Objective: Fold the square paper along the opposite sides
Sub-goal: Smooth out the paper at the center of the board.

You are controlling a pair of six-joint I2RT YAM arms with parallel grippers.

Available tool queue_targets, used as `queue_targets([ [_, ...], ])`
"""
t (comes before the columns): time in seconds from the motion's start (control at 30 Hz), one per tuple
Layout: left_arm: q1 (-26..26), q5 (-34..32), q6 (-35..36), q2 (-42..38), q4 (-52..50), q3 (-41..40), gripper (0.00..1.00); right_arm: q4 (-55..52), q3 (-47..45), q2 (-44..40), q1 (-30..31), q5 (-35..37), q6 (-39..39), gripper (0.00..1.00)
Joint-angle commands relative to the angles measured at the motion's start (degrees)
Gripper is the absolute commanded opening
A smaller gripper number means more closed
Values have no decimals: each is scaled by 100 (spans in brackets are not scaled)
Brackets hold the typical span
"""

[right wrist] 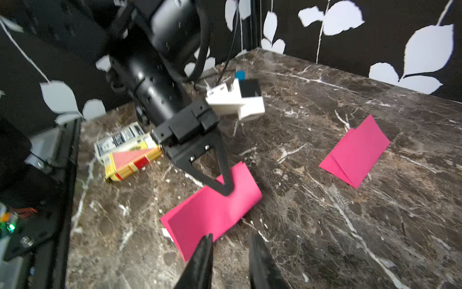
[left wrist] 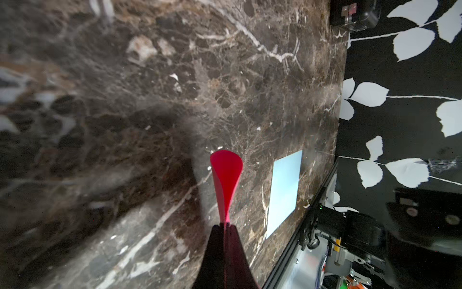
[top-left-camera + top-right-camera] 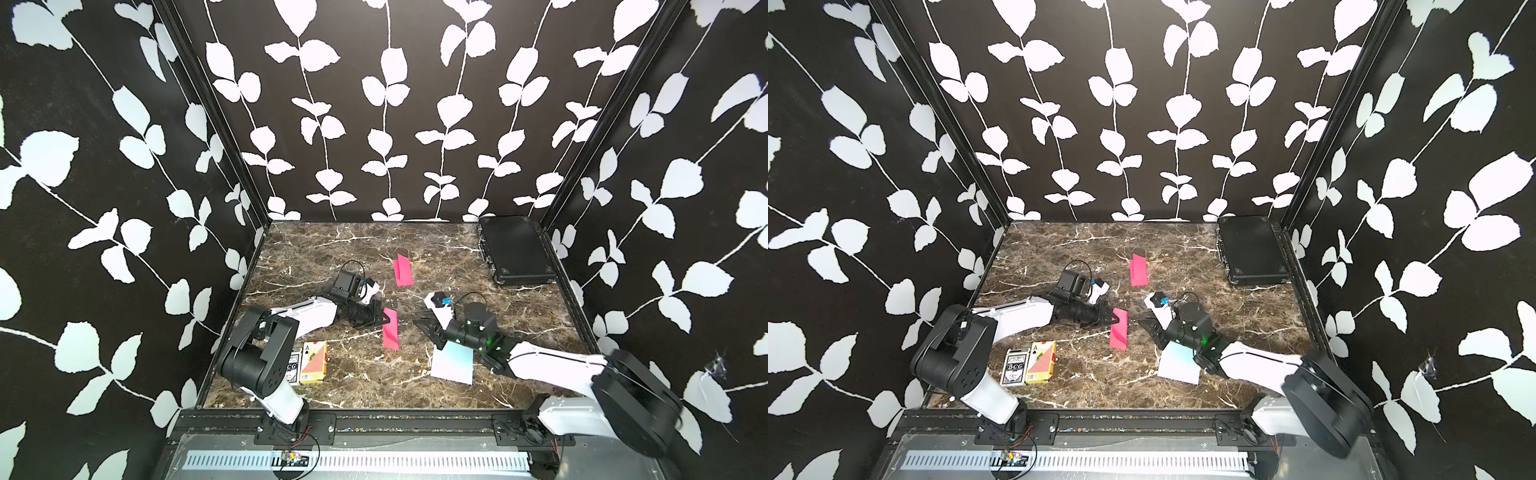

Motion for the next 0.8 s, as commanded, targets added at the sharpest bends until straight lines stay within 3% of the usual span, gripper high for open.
queue_targets([
  [0.0, -6, -252, 120, 150, 469, -178, 0, 816, 75, 449, 151, 206, -401, 23],
  [0.3, 1, -461, 79, 511, 1351, -776, 0, 1781, 891, 2601, 255, -170, -204, 16],
  [0.77, 144, -434, 264, 539, 1266, -861, 0, 1512, 1419, 3348, 476, -262, -272, 7],
])
